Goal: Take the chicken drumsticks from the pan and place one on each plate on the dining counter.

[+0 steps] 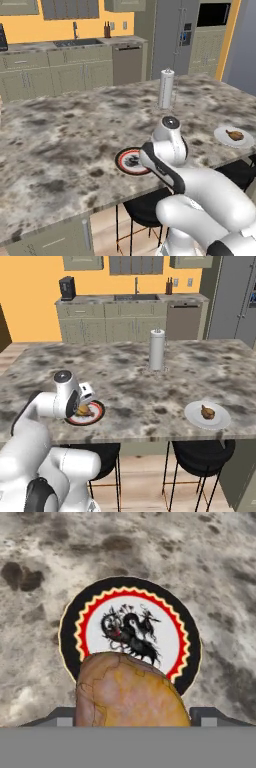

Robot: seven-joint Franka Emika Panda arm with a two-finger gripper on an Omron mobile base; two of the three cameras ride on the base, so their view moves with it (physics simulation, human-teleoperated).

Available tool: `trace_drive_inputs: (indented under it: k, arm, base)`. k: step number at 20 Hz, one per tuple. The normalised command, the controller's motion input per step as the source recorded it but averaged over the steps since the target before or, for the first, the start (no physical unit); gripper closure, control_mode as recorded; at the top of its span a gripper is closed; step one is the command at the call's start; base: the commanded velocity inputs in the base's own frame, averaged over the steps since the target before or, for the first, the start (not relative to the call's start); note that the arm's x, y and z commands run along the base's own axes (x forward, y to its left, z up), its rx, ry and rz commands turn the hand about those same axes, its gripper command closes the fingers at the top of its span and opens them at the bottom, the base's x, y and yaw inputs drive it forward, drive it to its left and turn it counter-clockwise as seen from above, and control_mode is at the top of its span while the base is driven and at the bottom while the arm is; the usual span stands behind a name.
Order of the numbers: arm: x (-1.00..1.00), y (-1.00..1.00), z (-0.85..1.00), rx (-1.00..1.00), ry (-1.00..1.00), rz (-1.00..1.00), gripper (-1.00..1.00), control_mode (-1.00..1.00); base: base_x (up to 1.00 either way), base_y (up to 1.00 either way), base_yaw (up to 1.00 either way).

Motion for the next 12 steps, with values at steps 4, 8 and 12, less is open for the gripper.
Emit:
trace_drive_inputs:
  k: [4,8,12]
  arm:
    - [0.39,0.34,-0.38,0.0,0.02,0.0,1.0,-1.0]
    - [0.23,0.24,-0.44,0.0,0.03,0.0,1.0,-1.0]
    - [0.33,0.11,-0.37,0.0,0.03,0.0,1.0,-1.0]
  base:
    - [0.0,0.0,0.0]
    - [0.0,0.0,0.0]
    - [0.0,0.0,0.0]
